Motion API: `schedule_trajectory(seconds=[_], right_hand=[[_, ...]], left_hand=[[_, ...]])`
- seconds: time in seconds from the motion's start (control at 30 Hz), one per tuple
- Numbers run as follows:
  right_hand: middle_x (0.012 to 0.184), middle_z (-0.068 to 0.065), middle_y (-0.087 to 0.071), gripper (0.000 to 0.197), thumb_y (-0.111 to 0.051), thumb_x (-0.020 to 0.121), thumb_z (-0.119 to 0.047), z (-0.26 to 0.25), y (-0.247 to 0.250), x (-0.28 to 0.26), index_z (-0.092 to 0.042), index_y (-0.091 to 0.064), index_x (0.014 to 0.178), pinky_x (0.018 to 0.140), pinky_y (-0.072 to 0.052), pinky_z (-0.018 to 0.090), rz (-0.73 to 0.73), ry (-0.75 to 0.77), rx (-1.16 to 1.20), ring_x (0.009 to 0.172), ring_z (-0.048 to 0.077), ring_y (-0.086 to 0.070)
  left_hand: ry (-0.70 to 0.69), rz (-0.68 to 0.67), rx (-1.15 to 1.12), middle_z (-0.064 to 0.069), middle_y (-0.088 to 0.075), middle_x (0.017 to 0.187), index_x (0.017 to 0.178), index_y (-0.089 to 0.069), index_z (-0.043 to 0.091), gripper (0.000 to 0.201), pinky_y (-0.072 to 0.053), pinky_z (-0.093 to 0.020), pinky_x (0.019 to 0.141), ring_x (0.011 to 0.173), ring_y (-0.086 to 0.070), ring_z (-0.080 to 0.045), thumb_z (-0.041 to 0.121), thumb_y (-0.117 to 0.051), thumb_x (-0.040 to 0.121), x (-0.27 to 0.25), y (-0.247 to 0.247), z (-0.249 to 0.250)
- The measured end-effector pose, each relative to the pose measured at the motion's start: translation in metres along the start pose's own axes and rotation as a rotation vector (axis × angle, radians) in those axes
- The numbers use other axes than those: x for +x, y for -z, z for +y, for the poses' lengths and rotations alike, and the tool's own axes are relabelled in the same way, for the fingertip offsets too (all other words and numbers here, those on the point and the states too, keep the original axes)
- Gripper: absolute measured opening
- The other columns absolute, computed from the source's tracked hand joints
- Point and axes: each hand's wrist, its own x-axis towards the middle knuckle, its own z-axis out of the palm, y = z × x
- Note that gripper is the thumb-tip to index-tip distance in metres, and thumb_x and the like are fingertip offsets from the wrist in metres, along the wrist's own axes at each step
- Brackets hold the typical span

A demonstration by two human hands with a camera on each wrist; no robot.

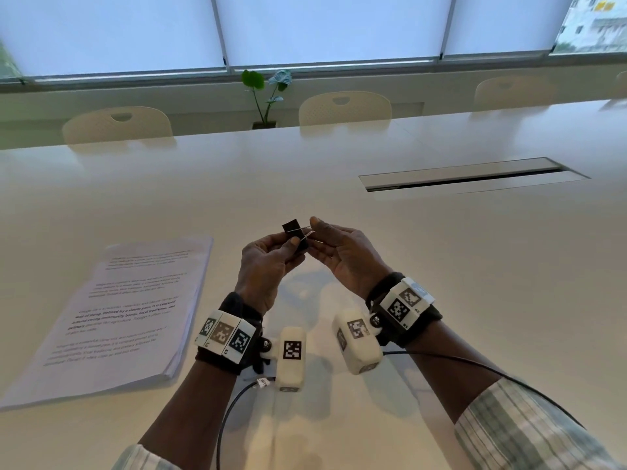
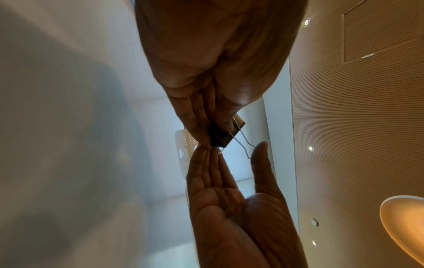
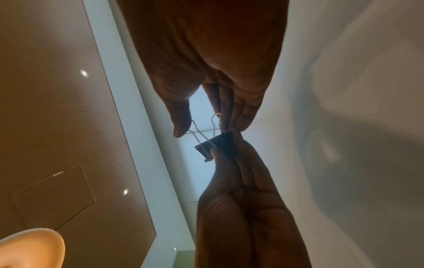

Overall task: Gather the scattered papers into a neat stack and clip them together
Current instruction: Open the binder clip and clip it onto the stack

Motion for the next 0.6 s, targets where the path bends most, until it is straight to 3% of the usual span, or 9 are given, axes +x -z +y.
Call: schedule_trajectory(seconds=[0.23, 0.37, 0.5, 0.6], right_hand=[[0.129, 0.03, -0.059, 0.039, -0.065, 0.092, -0.011, -0.011, -0.025, -0.007, 0.01, -0.058, 0.124, 0.107, -0.044, 0.043, -0.045, 0.077, 0.029, 0.109, 0.031, -0.062], [0.122, 0.024, -0.063, 0.036, -0.06, 0.095, -0.009, -0.005, -0.057, -0.008, 0.009, -0.057, 0.126, 0.098, -0.052, 0.035, -0.116, 0.099, 0.022, 0.109, 0.028, -0.064], [0.115, 0.021, -0.067, 0.025, -0.059, 0.095, -0.009, 0.009, -0.106, -0.002, 0.001, -0.063, 0.118, 0.101, -0.05, 0.039, -0.149, 0.124, -0.025, 0.109, 0.028, -0.065], [0.115, 0.023, -0.066, 0.029, -0.061, 0.094, -0.009, 0.028, -0.152, 0.008, 0.005, -0.062, 0.12, 0.098, -0.051, 0.037, -0.136, 0.144, -0.025, 0.107, 0.029, -0.066]], left_hand=[[-0.057, -0.021, -0.051, -0.016, -0.073, 0.107, 0.112, -0.064, 0.001, 0.021, -0.058, -0.032, 0.086, 0.1, -0.071, -0.024, 0.0, -0.058, 0.092, -0.019, 0.006, 0.026], [-0.103, -0.025, -0.036, -0.012, -0.074, 0.106, 0.112, -0.065, 0.002, 0.021, -0.058, -0.031, 0.085, 0.101, -0.071, -0.023, 0.0, -0.058, 0.093, -0.027, 0.036, 0.048], [-0.14, -0.013, -0.025, -0.013, -0.073, 0.108, 0.113, -0.064, 0.002, 0.022, -0.057, -0.032, 0.088, 0.104, -0.07, -0.025, 0.0, -0.057, 0.093, -0.034, 0.081, 0.071], [-0.162, 0.006, -0.033, -0.015, -0.073, 0.109, 0.116, -0.064, 0.0, 0.024, -0.057, -0.032, 0.089, 0.105, -0.07, -0.027, 0.001, -0.057, 0.093, -0.035, 0.124, 0.089]])
